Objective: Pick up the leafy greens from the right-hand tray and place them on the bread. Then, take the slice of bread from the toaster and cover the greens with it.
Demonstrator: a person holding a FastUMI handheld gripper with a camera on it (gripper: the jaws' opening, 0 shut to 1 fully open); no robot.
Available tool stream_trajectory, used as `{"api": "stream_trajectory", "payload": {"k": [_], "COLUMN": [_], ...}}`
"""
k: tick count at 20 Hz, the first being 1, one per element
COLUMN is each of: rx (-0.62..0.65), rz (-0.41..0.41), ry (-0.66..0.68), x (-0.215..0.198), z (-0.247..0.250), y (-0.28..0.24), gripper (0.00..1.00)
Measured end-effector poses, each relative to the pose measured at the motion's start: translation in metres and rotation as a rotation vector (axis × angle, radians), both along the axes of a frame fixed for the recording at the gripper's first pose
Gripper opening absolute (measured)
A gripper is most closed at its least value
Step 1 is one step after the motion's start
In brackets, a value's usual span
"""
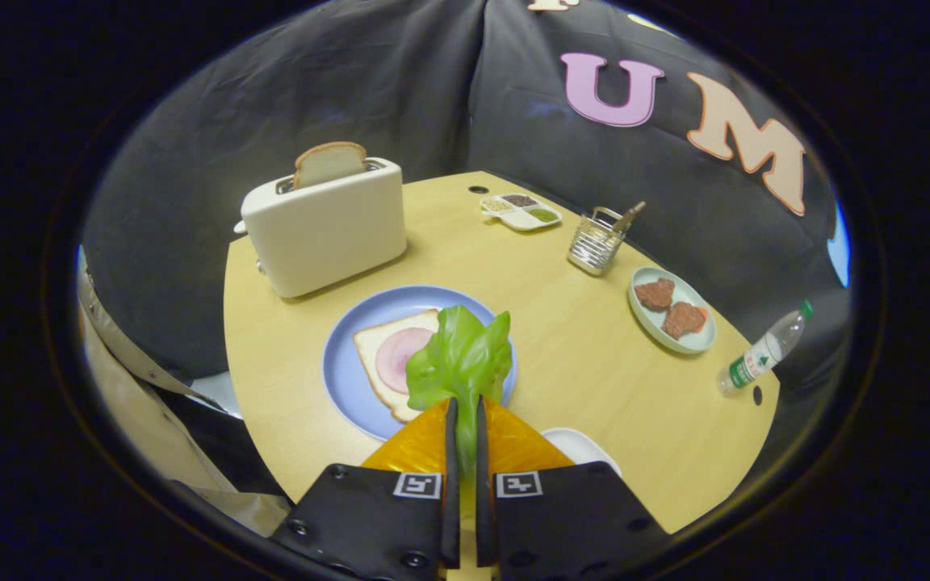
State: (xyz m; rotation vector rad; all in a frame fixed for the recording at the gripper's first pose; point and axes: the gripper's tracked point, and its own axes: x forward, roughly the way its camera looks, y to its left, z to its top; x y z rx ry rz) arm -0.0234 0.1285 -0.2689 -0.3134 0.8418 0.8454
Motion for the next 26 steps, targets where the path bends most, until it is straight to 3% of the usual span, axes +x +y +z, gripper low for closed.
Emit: {"api": "stream_trajectory", "payload": {"k": [10,20,24,26], "rx": [0.009,-0.01,-0.058,-0.071], "rz": [0.066,0.094,0.102,0.1], "ry": [0.042,0.128,0.142,0.133], "x": [-0.003,-0.016,-0.016,-0.013], "z": [-0.015,-0.046,-0.061,-0.064], "y": [0.066,0.097,0.093,0.093], "gripper": [0.11,0.11,0.22,0.49]}}
